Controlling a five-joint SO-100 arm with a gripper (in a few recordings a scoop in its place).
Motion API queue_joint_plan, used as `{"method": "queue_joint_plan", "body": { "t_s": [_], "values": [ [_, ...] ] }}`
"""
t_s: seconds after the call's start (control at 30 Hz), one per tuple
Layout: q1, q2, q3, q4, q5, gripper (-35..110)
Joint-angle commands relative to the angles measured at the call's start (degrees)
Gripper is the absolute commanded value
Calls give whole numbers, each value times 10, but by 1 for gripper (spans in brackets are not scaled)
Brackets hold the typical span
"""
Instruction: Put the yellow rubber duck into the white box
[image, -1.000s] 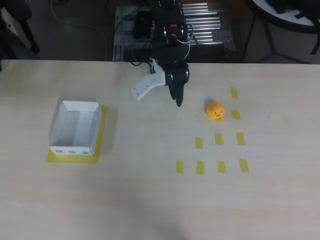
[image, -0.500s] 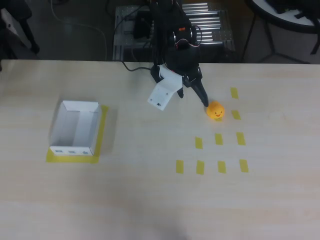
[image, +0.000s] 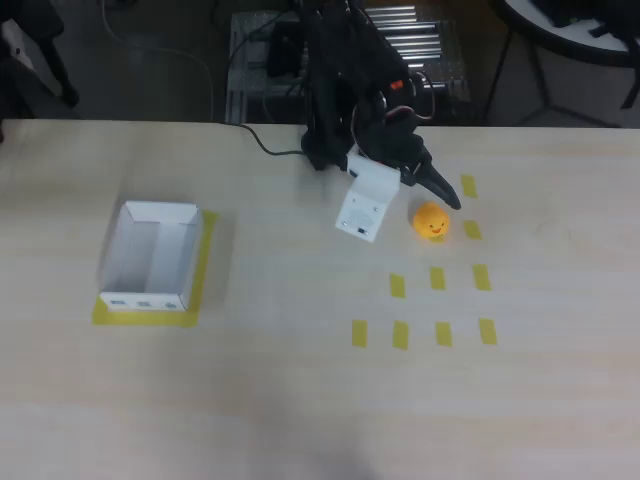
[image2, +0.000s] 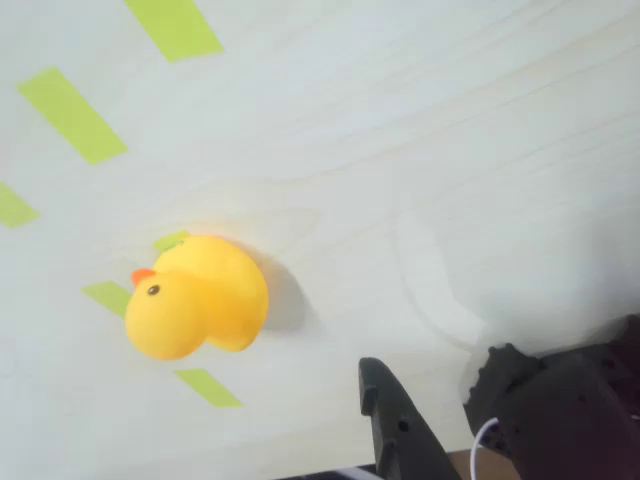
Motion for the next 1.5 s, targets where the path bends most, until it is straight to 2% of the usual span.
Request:
{"method": "queue_joint_plan", "body": {
  "t_s": [0.0,0.53,1.47],
  "values": [
    [-33,-52,-13,-29,4,68],
    [-100,-118,-12,-68,40,68],
    [-121,-218,-18,-133,73,66]
  ]
}}
